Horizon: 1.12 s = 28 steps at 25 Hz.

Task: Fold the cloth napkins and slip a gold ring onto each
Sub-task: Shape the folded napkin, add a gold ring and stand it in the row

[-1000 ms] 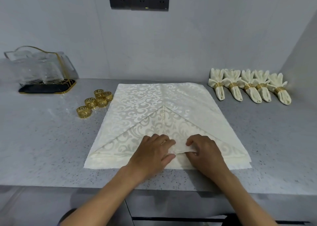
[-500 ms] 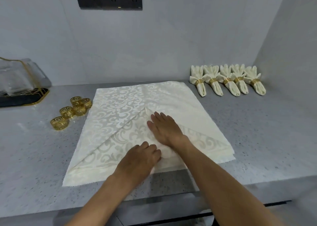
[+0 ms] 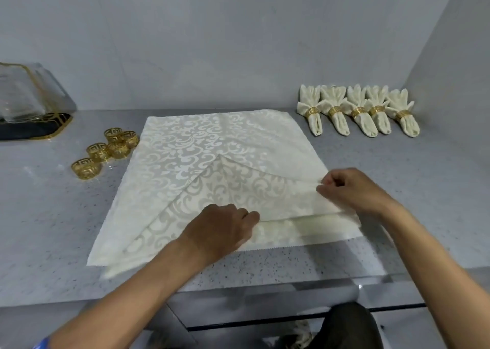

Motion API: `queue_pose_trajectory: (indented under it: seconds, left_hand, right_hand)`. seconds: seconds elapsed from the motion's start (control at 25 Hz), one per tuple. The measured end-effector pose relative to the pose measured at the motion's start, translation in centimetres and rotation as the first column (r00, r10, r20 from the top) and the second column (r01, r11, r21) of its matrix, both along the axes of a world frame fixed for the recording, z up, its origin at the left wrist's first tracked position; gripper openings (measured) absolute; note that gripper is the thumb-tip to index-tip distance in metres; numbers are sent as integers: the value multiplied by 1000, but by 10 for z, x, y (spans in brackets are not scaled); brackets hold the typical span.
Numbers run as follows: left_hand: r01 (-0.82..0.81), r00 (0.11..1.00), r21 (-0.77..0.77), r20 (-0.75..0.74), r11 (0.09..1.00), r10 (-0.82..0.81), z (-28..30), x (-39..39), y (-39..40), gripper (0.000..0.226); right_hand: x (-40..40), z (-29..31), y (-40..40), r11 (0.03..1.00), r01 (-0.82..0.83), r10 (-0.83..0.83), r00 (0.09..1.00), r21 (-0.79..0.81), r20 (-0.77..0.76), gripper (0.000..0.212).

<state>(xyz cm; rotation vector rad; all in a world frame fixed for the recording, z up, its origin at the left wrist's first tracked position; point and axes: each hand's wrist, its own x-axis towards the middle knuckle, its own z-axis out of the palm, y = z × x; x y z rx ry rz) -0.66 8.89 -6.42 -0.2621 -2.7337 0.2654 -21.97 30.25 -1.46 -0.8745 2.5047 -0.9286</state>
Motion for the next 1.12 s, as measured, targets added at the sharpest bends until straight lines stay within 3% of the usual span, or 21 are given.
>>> queue_pose_trajectory:
  seconds: [0.08, 0.28, 0.36, 0.4, 0.44, 0.48, 0.6, 0.68, 0.84, 0.96, 1.12]
  left_hand:
    - [-14, 999, 13, 29, 1000, 14, -2, -2, 21, 10]
    - [-110, 992, -28, 57, 994, 111, -12, 0, 37, 20]
    - [-126, 989, -12, 77, 992, 127, -12, 4, 37, 18]
    - [-124, 989, 1, 79, 992, 124, -13, 4, 39, 15]
    - [-124, 990, 35, 71, 992, 121, -14, 4, 42, 14]
    - [-147, 988, 96, 63, 984, 141, -13, 5, 45, 19]
    - [-204, 979, 421, 98, 884, 179, 3, 15, 39, 37]
    - [-220, 976, 552, 121, 805, 183, 14, 32, 10, 34]
    - [-313, 946, 524, 103, 792, 306, 14, 65, -74, 18]
    - [-295, 951, 565, 248, 771, 182, 6, 71, -102, 21]
    - [-231, 956, 602, 285, 764, 65, 5, 67, -112, 34]
  right_hand:
    - [-9, -2, 0, 998, 35, -37, 998, -50, -54, 9]
    - [-11, -32, 1, 997, 50, -43, 992, 58, -116, 8]
    - [-3, -34, -2, 985, 111, -54, 926, 132, -373, 14]
    - [3, -36, -4, 979, 141, -39, 836, 145, -547, 17]
    - [15, -36, -8, 988, 119, -28, 754, 95, -656, 16]
    - [33, -37, -15, 999, 31, -8, 733, 21, -681, 13]
    - [92, -47, -41, 957, -268, 171, 829, -110, -532, 15]
    - [110, -59, -53, 948, -306, 237, 860, -85, -453, 19]
    - [112, -68, -62, 962, -267, 198, 828, -58, -524, 16]
    - [119, -71, -66, 943, -331, 252, 787, -40, -563, 20]
    - [121, -73, -64, 932, -356, 261, 784, -63, -564, 14]
